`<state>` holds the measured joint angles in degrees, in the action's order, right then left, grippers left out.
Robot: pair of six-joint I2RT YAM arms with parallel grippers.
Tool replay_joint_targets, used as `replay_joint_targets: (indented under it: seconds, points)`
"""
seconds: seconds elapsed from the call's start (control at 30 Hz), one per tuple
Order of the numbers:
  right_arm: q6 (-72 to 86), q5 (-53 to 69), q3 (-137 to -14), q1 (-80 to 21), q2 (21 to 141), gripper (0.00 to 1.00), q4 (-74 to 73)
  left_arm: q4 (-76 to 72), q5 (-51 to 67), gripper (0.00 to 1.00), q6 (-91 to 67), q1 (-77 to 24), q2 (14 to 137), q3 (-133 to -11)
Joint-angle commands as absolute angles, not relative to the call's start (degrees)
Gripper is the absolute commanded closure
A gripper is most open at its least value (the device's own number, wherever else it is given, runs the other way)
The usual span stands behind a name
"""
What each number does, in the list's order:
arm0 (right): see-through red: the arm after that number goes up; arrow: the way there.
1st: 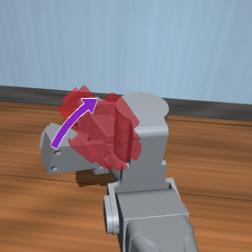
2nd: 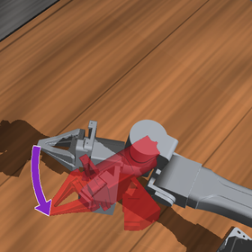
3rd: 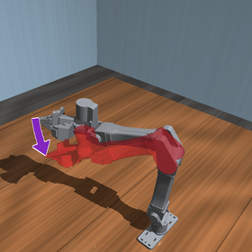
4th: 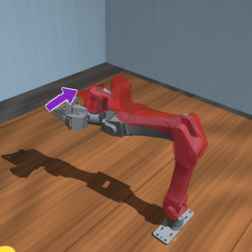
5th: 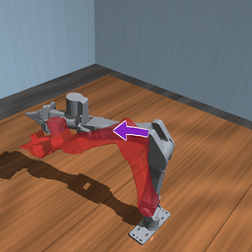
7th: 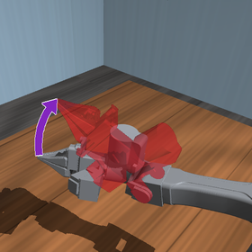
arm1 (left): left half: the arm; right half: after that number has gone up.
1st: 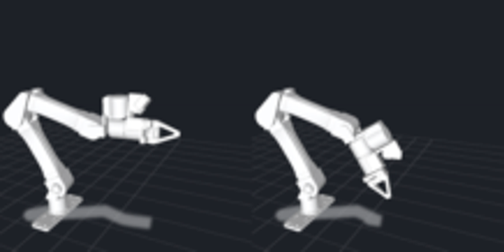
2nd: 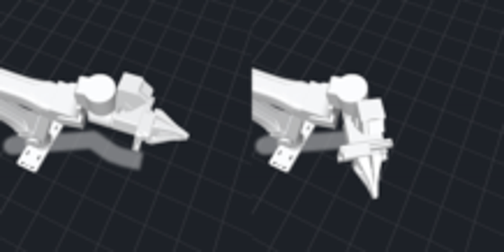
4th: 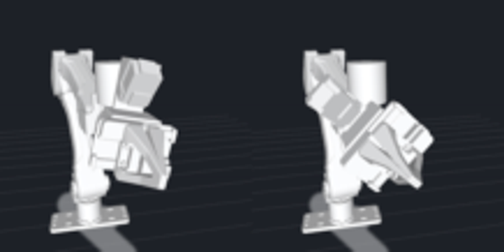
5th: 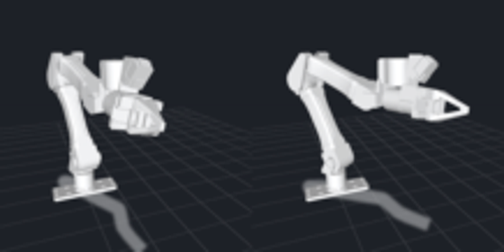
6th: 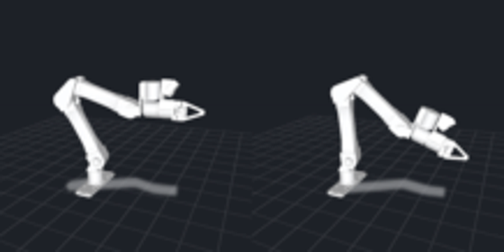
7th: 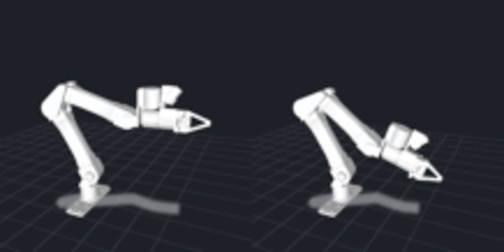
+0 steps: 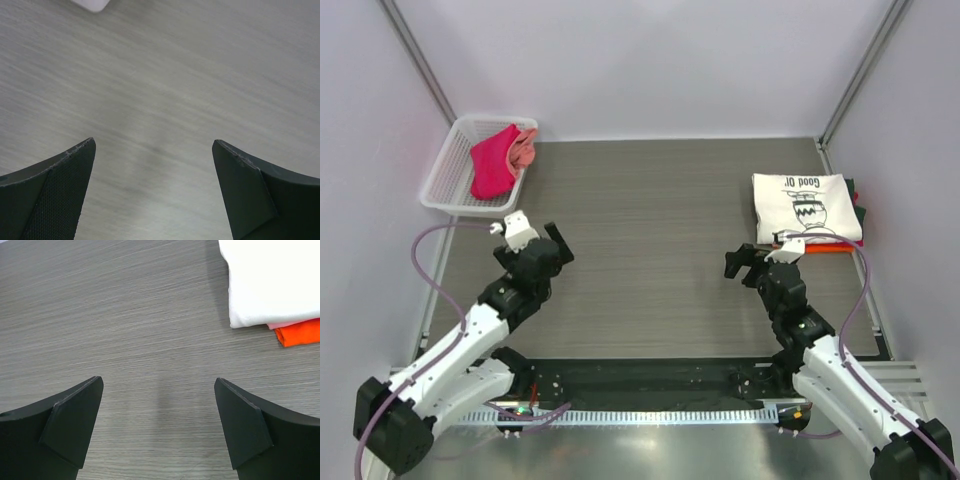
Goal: Fold and stack the t-shirts
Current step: Grab the tshirt from the pile
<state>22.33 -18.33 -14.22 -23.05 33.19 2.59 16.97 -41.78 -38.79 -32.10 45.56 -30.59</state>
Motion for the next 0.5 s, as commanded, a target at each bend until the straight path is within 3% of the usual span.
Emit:
replay_joint_targets:
  seconds: [0.0,0.13,0.33,0.4,0.47]
  points:
    - [22.1,-18.4,-14.6,-23.3,32.6,0.0,6.2,22.5,-42.9,0.0,-48.3,-29.5,55.0,-42.7]
    - [23.2,-19.9,-14.2,-23.3,30.5,0.0,4.8,26.7,-31.6,0.0,-53.2,-19.4,66.9,-56.1]
    - [23.6,-20.3,-12.7,-23.3,26.9,0.0,4.7,33.6,-35.4,0.01,-53.5,-9.9,81.7,-77.9]
    - [23.6,-20.3,-12.5,-23.3,26.5,0.0,4.8,33.5,-34.5,0.03,-54.9,-5.7,84.9,-81.0]
    - [23.9,-20.3,-12.4,-23.3,26.4,0.0,4.8,31.6,-29.7,0.13,-56.6,-1.1,89.1,-83.7]
